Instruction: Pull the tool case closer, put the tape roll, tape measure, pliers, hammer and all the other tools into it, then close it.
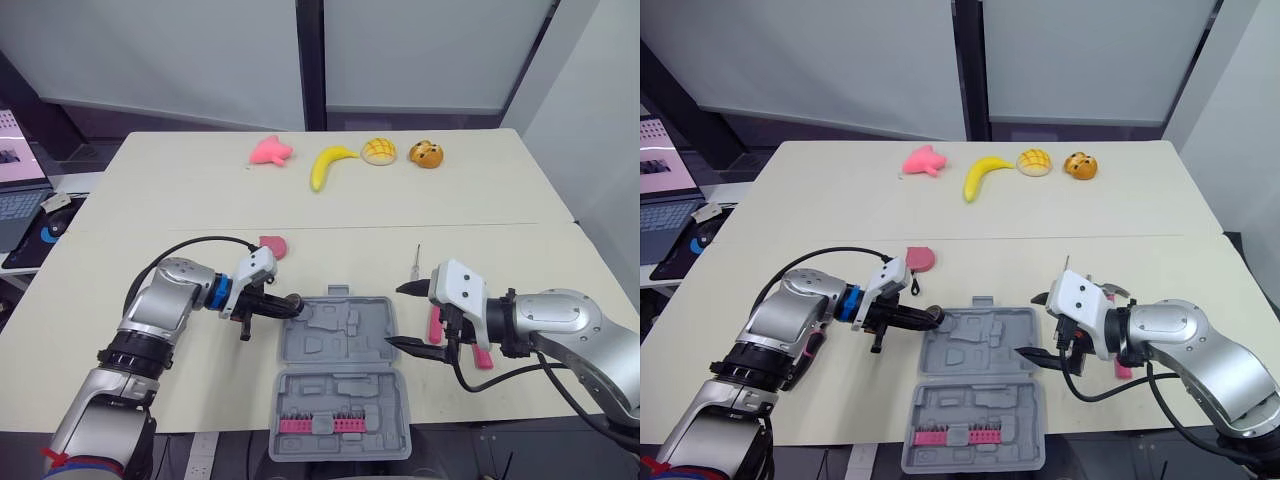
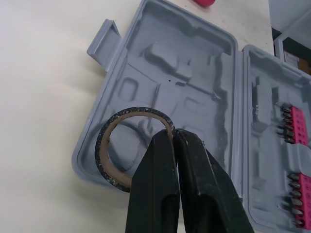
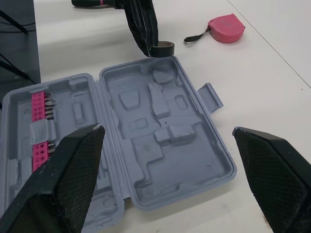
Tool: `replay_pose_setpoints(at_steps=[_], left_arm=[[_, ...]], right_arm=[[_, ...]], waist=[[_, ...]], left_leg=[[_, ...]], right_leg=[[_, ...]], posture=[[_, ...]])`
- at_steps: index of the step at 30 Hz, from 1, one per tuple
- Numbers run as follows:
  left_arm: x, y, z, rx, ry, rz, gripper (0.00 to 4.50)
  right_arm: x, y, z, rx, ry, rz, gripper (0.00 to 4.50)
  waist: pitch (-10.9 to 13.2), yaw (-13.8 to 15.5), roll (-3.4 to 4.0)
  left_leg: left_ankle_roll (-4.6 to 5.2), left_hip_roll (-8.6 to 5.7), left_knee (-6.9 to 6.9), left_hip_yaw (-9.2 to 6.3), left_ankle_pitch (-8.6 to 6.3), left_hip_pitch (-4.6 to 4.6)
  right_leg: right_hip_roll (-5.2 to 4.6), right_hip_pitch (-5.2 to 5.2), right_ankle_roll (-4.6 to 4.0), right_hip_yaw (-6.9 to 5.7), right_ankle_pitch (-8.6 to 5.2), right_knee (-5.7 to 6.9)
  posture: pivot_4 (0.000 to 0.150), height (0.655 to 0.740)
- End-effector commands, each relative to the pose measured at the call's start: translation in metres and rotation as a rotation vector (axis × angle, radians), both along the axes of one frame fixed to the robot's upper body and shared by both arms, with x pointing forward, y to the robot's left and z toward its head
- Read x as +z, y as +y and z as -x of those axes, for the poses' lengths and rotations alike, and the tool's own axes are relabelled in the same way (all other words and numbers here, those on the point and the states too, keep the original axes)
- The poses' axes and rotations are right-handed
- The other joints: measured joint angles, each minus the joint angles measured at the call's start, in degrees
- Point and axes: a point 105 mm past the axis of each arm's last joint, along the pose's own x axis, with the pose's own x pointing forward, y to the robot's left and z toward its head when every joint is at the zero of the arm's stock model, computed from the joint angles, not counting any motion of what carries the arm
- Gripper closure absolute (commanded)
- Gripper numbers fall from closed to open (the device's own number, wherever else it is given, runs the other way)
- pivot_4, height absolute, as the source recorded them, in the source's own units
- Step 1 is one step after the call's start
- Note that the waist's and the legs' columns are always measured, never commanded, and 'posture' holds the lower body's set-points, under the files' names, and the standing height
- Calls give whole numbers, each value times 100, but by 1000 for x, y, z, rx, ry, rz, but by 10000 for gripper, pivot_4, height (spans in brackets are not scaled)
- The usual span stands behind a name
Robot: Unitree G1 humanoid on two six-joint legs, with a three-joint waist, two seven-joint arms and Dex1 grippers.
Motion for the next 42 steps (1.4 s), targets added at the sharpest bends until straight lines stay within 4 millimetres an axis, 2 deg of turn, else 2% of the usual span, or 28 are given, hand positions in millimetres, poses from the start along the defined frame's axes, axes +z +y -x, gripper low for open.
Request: replay_pose_setpoints(at_steps=[1, 6, 16, 22, 25, 28, 34, 36, 40, 42], left_arm=[[-7, -6, -3, -3, -14, -6, 44812], [-19, -10, -7, 22, -13, -20, 44812], [-29, -7, -15, 52, -28, -59, 44812], [-29, -11, -11, 8, -35, -49, 44812], [-22, -9, -17, 27, -78, -53, 44812], [-9, -7, -14, 12, -103, -40, 38195], [24, -1, 0, -14, -109, 46, 18875], [29, 1, 2, -33, -154, 60, 18875], [28, 2, 6, -68, -187, 89, 18875], [24, 3, 2, -59, -203, 90, 22599]], right_arm=[[5, 2, 4, 11, -28, 9, 0], [4, 1, 5, 9, -27, 11, 0], [4, 0, 4, 6, -28, 20, 0], [4, -3, 5, -2, -28, 25, 0], [4, -5, 5, -6, -25, 29, 0], [4, -7, 7, -11, -21, 34, 0], [3, -10, 7, -21, -18, 35, 0], [3, -10, 6, -22, -23, 33, 0], [4, -9, 4, -19, -32, 26, 0], [4, -8, 3, -16, -34, 24, 0]], waist=[[0, 2, 0], [0, 2, 0], [0, 3, 0], [0, 2, 0], [0, 2, 0], [0, 2, 0], [0, 0, 0], [0, 1, 0], [0, 3, 0], [0, 8, 0]], left_leg=[[0, 0, 0, 0, 0, 0], [0, -2, 3, 0, 0, -1], [0, -2, 4, 0, 0, -1], [0, -2, 6, 0, 0, -1], [0, -2, 6, 0, 0, -1], [0, -2, 7, 0, 0, -1], [0, 0, 6, -1, 0, -2], [0, 0, 6, -2, 0, -2], [0, -1, 7, -1, 0, -2], [0, -1, 7, -1, 0, -2]], right_leg=[[0, 1, 0, 0, 0, 0], [-1, 1, 0, 0, 0, -1], [0, 2, 0, 0, 0, -1], [0, 3, 0, 0, 0, 0], [0, 3, 0, 0, 0, 0], [0, 3, 0, 0, 0, 0], [0, 2, 0, 1, 0, 0], [0, 2, 0, 1, 0, -2], [-1, 3, 0, 1, 0, -4], [-1, 3, 0, 1, 0, -4]], posture=[[1500, 7193], [1500, 7193], [1500, 7193], [1500, 7193], [1500, 7193], [1500, 7193], [1500, 7193], [1500, 7193], [1500, 7193], [1500, 7193]])
